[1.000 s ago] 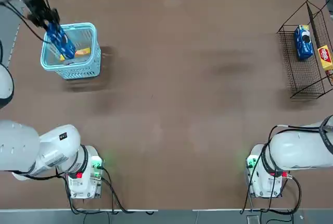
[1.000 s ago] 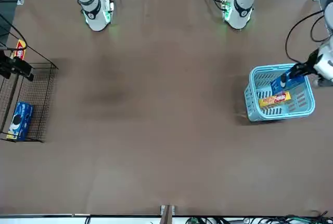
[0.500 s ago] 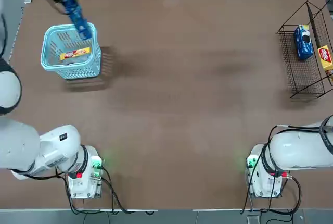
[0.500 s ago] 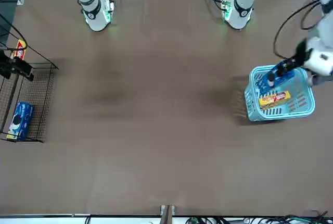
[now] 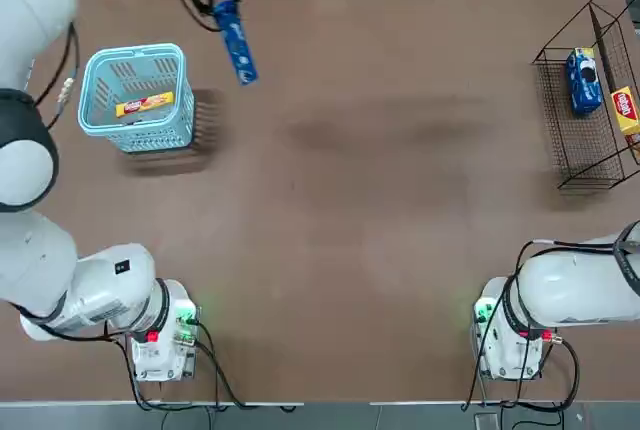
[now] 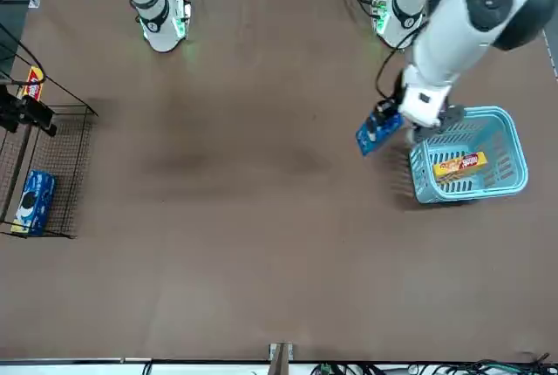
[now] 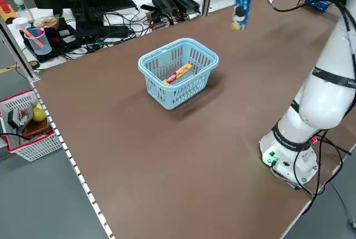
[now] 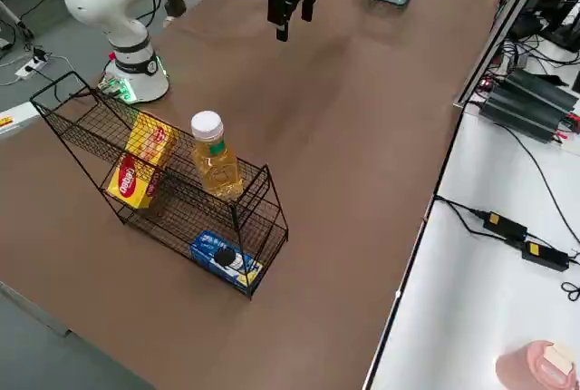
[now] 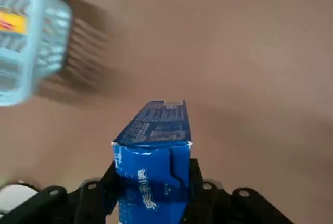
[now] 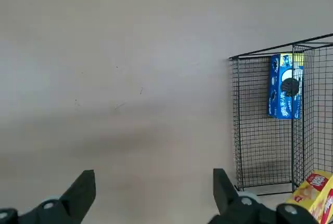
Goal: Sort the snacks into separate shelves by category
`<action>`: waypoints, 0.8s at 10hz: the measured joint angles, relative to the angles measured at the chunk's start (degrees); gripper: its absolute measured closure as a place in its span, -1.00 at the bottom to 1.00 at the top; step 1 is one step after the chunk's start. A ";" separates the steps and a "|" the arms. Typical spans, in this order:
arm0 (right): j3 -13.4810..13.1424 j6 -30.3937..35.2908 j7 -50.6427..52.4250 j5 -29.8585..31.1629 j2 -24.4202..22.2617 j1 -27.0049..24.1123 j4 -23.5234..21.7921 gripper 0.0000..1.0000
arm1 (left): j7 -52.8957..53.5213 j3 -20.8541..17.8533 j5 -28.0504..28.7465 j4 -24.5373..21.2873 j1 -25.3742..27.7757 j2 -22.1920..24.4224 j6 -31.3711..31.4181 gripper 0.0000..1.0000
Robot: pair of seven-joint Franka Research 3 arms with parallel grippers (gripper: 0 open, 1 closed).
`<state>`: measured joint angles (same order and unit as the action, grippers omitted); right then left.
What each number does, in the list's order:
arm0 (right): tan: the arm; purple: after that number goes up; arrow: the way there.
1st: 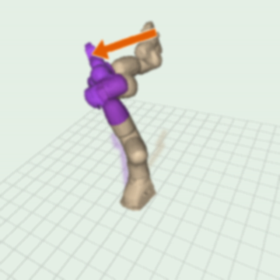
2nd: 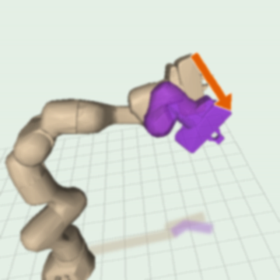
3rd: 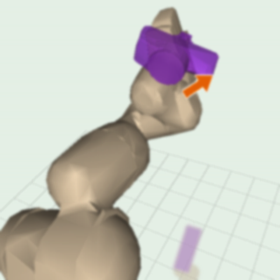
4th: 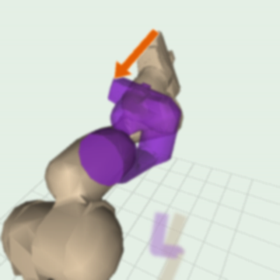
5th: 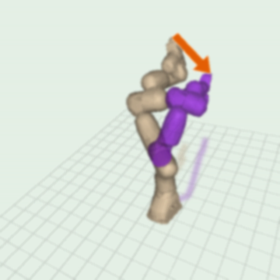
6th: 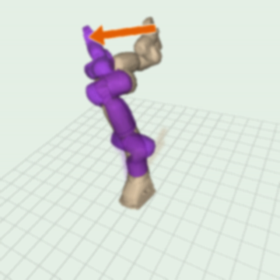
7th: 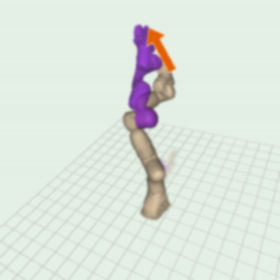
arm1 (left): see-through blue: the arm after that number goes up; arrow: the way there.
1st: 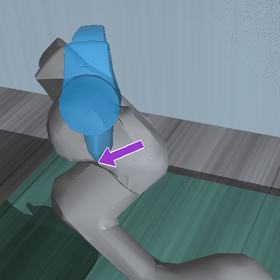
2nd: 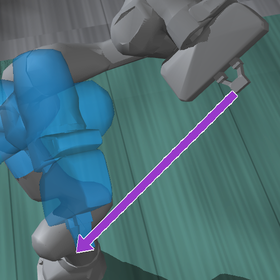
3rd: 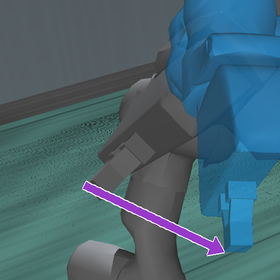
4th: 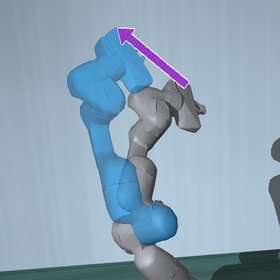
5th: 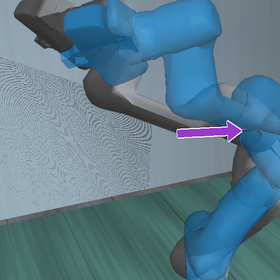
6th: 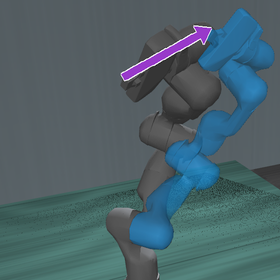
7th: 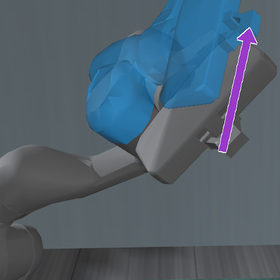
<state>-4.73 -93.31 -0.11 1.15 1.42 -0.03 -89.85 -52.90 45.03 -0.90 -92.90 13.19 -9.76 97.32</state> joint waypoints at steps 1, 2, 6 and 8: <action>-0.01 -0.01 0.00 0.00 0.01 0.00 0.01 -0.99 | -5.94 0.09 2.35 1.52 -5.12 -3.03 1.40 -0.08; -0.01 -0.02 0.00 0.00 0.02 -0.01 0.01 -0.99 | -11.21 0.16 7.19 3.21 -10.47 -6.77 2.36 -0.08; -0.03 -0.55 0.00 -0.02 0.05 -0.06 0.03 -0.99 | -14.98 -0.11 14.73 11.37 -26.90 -21.08 7.86 -0.04; 0.00 -1.02 0.00 -0.03 0.09 -0.06 0.02 -0.99 | -11.94 -0.21 14.96 13.31 -30.38 -24.93 12.29 -0.04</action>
<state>-4.72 -94.33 -0.11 1.12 1.51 -0.09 -89.83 -64.83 44.82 14.06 -79.59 -17.19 -34.69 109.60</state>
